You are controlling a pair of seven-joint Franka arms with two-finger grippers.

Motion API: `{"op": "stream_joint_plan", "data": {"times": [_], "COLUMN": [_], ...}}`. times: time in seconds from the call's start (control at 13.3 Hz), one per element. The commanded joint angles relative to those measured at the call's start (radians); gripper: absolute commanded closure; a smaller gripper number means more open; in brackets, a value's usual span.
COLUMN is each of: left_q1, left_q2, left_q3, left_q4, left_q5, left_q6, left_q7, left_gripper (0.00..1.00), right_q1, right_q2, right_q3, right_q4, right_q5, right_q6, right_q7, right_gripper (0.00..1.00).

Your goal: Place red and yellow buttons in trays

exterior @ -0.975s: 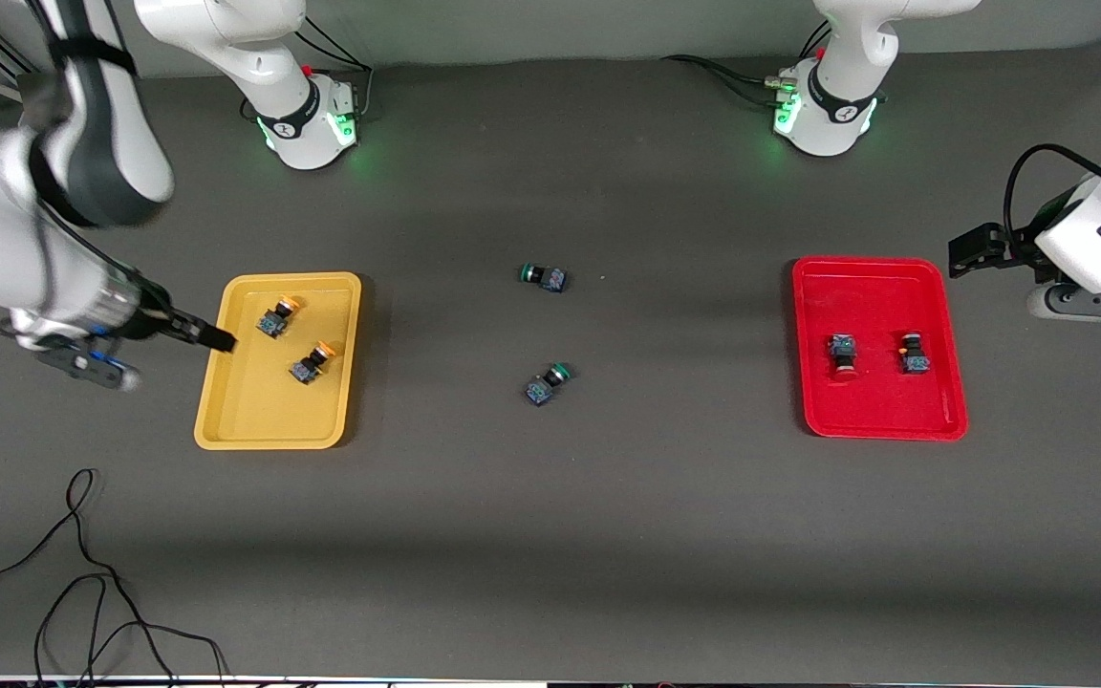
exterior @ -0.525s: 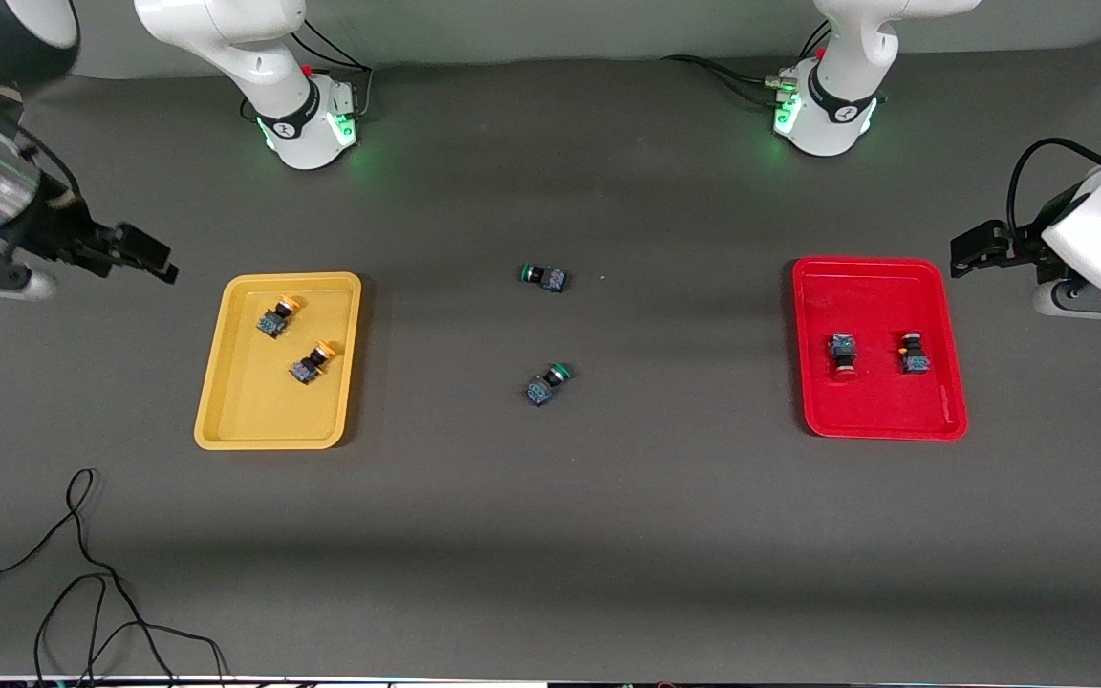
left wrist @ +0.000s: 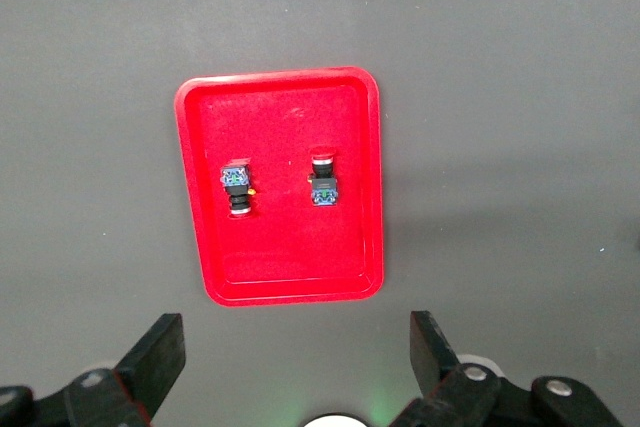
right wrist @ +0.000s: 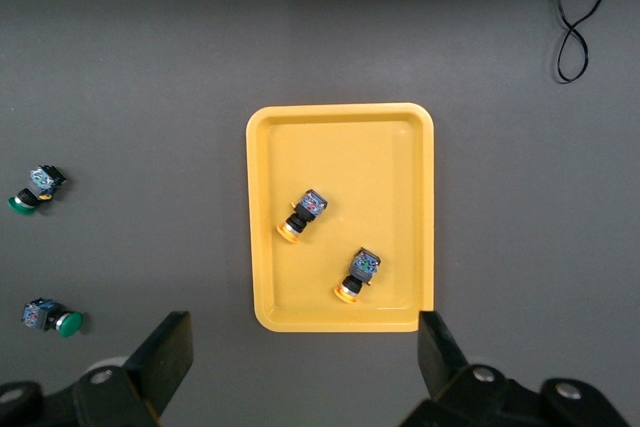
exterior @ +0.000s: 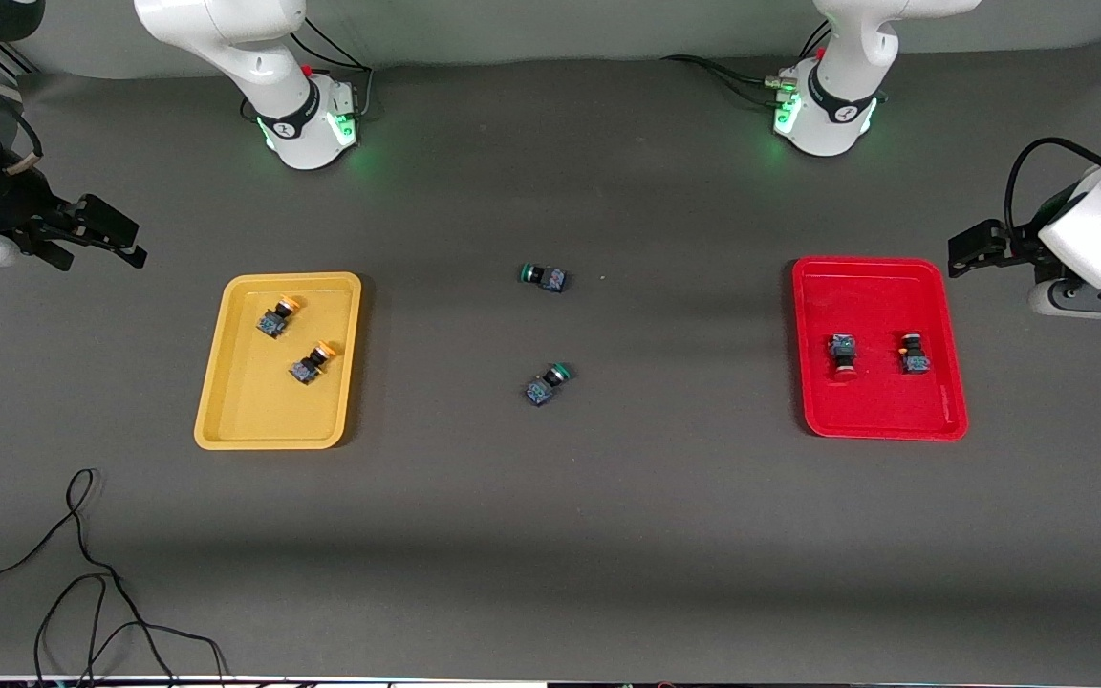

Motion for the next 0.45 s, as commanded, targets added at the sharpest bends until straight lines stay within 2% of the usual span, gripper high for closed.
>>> {"op": "stream_joint_plan", "data": {"times": [0.0, 0.38], "left_q1": [-0.018, -0.015], "left_q2": [0.001, 0.0], "left_q3": [0.009, 0.009], "left_q4": [0.01, 0.01], "left_q5": [-0.005, 0.0], "left_q6": [-0.005, 0.005], "left_q7": [-0.014, -0.012], "left_gripper": [0.0, 0.0], "right_q1": [0.006, 0.006], "right_q2": [0.018, 0.02], "right_q3": [0.005, 0.008], "right_q4": [0.032, 0.042], "right_q5": [-0.017, -0.017], "right_q6": [-0.032, -0.056], "right_q7": [-0.009, -0.012], "right_gripper": [0.0, 0.0]}}
